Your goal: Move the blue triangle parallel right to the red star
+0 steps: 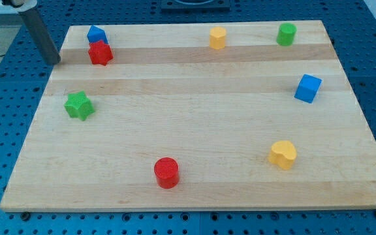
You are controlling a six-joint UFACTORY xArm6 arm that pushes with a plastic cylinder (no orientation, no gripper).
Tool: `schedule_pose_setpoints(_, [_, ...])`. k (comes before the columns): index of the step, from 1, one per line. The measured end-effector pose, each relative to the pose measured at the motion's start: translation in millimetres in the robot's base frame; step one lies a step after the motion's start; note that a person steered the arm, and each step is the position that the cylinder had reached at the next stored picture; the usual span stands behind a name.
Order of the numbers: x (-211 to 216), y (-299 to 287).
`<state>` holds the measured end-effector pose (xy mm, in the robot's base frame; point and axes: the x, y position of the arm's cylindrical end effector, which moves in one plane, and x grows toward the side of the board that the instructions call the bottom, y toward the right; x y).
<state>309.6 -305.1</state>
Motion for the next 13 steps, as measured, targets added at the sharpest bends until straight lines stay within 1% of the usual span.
schedule_pose_setpoints(3, [-4.3,0.0])
schedule_pose_setpoints(4, [-11.6,0.2])
schedule_pose_setpoints(5, [-47.7,0.3])
schedule_pose_setpoints(6, [-60.2,8.8])
schedule_pose_setpoints(7, [-57.2,58.3])
schedule_pose_setpoints(8, [-57.1,139.7])
schedule_pose_setpoints(9, [-63.1,142.2])
schedule_pose_setpoints(10, [-63.5,109.0])
schedule_pose_setpoints(11, [-89.9,72.2])
schedule_pose_setpoints(12, [-117.1,77.4])
schedule_pose_setpoints(13, [-94.6,156.5])
